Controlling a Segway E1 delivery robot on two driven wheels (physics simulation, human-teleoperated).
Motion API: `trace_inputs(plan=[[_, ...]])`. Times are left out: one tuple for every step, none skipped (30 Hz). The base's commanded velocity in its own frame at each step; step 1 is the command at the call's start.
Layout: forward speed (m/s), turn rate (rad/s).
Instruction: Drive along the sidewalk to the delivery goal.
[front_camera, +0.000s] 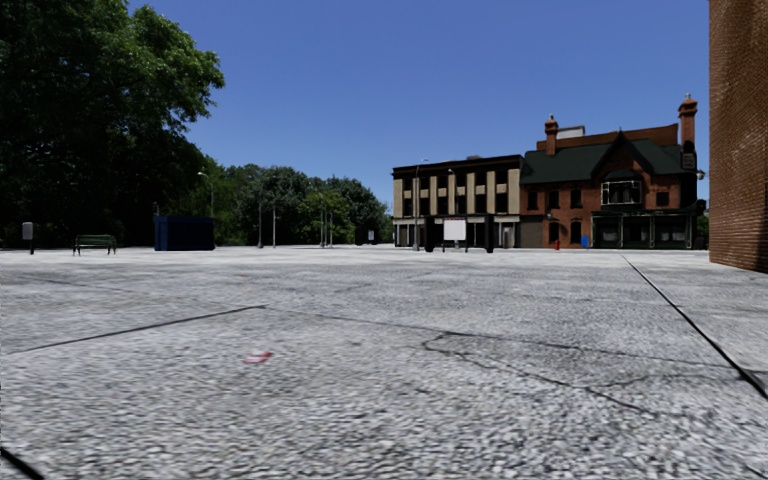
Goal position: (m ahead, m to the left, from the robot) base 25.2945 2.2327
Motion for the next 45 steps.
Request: trace_inputs(plan=[[2.0, 0.0], [2.0, 0.0], [2.0, 0.0], [2.0, 0.0], [2.0, 0.0], [2.0, 0.0], [2.0, 0.0], [2.0, 0.0], [2.0, 0.0], [2.0, 0.0], [2.0, 0.0], [2.0, 0.0], [2.0, 0.0], [2.0, 0.0], [2.0, 0.0], [2.0, 0.0], [2.0, 0.0], [2.0, 0.0], [2.0, 0.0], [2.0, 0.0], [2.0, 0.0], [2.0, 0.0], [2.0, 0.0], [2.0, 0.0], [2.0, 0.0], [2.0, 0.0], [2.0, 0.0], [2.0, 0.0], [2.0, 0.0], [2.0, 0.0], [2.0, 0.0], [2.0, 0.0], [2.0, 0.0], [2.0, 0.0], [2.0, 0.0], [2.0, 0.0], [2.0, 0.0], [2.0, 0.0], [2.0, 0.0], [2.0, 0.0], [2.0, 0.0], [2.0, 0.0], [2.0, 0.0], [2.0, 0.0], [2.0, 0.0]])
